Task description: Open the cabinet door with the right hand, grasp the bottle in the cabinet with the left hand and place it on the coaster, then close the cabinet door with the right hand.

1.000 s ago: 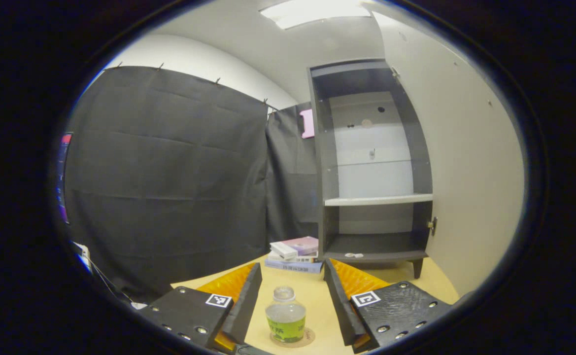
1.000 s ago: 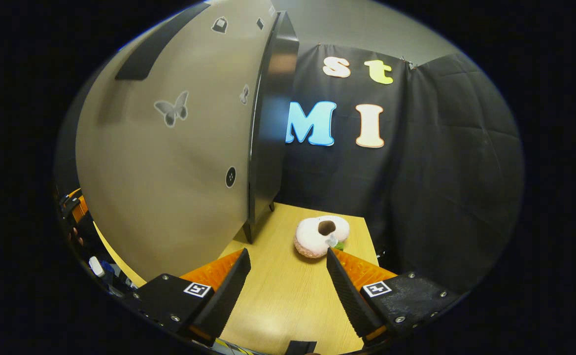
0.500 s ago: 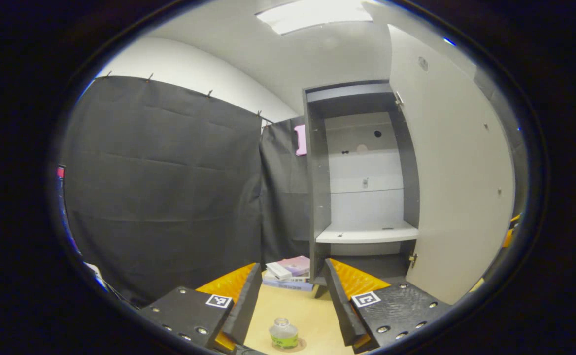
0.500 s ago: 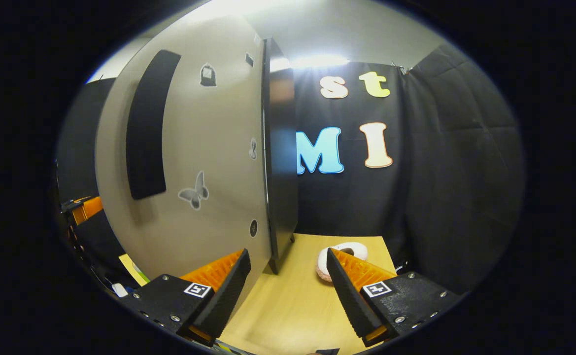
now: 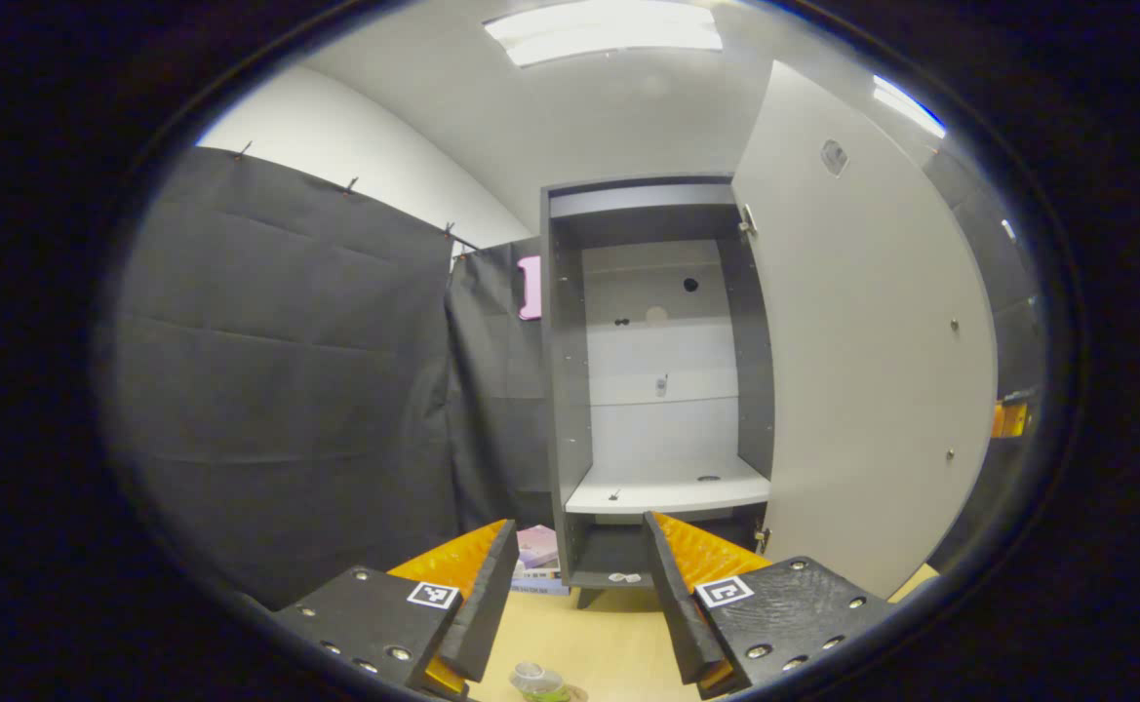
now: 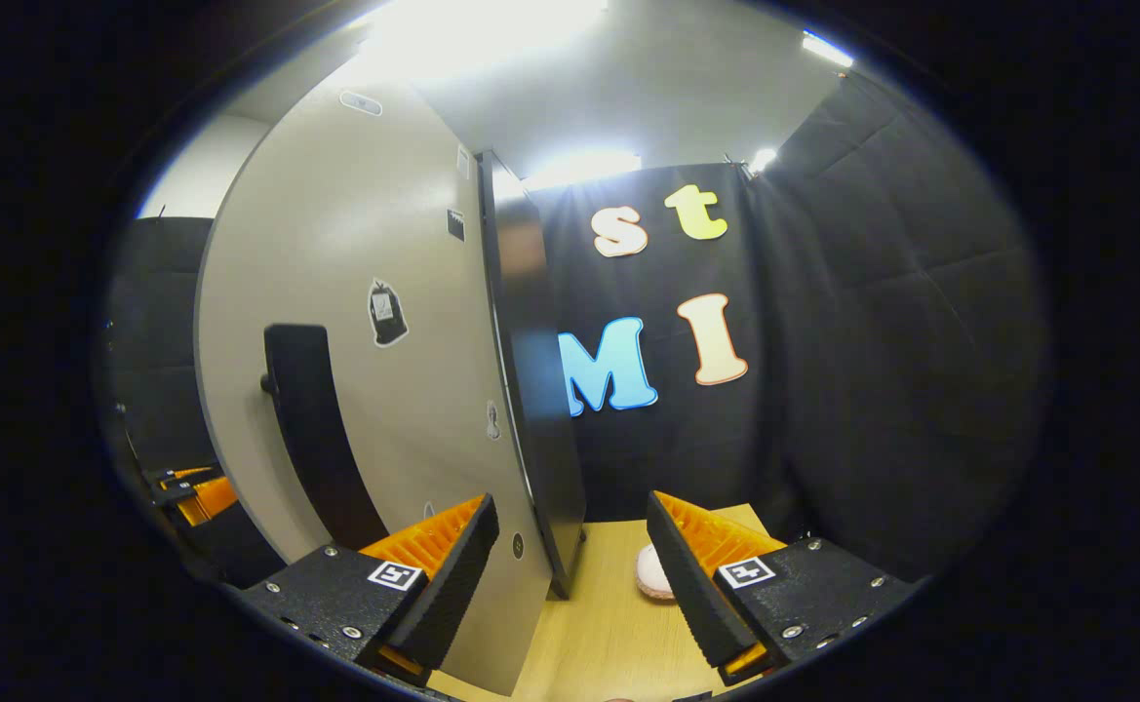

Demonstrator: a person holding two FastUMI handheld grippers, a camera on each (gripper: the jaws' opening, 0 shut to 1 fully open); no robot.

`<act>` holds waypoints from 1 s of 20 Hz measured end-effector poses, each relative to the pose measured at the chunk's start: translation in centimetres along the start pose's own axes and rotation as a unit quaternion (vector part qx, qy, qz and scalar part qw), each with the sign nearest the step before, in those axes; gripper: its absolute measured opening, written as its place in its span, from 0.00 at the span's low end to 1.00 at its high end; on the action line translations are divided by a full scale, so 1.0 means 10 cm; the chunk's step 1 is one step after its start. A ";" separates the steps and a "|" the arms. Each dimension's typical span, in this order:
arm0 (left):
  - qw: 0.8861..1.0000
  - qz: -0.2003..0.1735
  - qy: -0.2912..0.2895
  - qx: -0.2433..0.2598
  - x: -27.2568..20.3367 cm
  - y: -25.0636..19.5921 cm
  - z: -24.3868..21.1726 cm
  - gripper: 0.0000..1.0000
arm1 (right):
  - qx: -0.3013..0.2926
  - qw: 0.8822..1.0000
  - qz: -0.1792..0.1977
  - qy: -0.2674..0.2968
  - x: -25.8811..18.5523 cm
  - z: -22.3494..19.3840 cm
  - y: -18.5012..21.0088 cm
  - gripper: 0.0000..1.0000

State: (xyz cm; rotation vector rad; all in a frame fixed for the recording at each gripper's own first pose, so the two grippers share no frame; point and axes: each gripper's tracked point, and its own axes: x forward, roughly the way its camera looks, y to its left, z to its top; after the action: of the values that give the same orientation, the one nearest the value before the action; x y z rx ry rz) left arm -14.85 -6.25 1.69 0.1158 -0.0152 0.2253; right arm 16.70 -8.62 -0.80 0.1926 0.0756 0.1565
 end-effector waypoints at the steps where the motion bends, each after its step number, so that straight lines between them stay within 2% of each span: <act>1: 1.000 -0.017 0.005 -0.003 0.04 -0.02 -0.02 0.79 | 0.002 1.000 -0.006 -0.007 -0.02 0.05 0.03 0.94; 2: 0.999 -0.032 0.006 -0.010 0.07 -0.03 -0.04 0.72 | 0.003 1.000 -0.011 -0.011 -0.05 0.06 0.07 0.94; 4: 0.999 -0.046 0.007 -0.022 0.08 0.00 -0.04 0.72 | -0.002 1.000 -0.016 -0.013 -0.09 0.07 0.18 0.93; 6: 0.999 -0.029 0.013 -0.017 0.10 0.13 -0.06 0.72 | -0.016 0.999 -0.035 -0.020 -0.12 0.12 0.19 0.89; 7: 1.000 -0.020 0.013 -0.011 0.14 0.23 -0.06 0.72 | -0.018 0.999 -0.041 -0.020 -0.12 0.12 0.18 0.93; 8: 1.000 -0.016 0.013 -0.010 0.19 0.34 -0.08 0.75 | -0.019 0.999 -0.045 -0.018 -0.11 0.11 0.20 0.93; 9: 1.000 -0.022 0.014 -0.015 0.22 0.37 -0.10 0.72 | -0.019 0.998 -0.050 -0.016 -0.11 0.10 0.21 0.89; 10: 0.999 -0.030 0.017 -0.023 0.26 0.36 -0.12 0.72 | -0.016 0.998 -0.055 -0.013 -0.12 0.09 0.23 0.93; 11: 0.999 -0.035 0.018 -0.029 0.28 0.39 -0.13 0.72 | -0.014 0.998 -0.057 -0.010 -0.13 0.08 0.28 0.89; 12: 0.998 -0.040 0.018 -0.033 0.36 0.42 -0.11 0.72 | -0.014 0.998 -0.056 -0.009 -0.14 0.07 0.35 0.94; 17: 0.998 -0.059 0.018 -0.031 0.51 0.45 -0.15 0.72 | -0.029 0.998 -0.051 -0.013 -0.13 0.06 0.71 0.94; 20: 0.997 -0.067 0.016 -0.028 0.61 0.54 -0.17 0.72 | -0.017 0.999 -0.049 -0.010 -0.10 0.02 0.92 0.94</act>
State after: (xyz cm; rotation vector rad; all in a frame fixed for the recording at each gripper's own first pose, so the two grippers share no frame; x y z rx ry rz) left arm -10.16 0.56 0.79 0.0560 0.0185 0.0929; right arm 14.39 0.10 1.31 0.1561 0.0616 0.0575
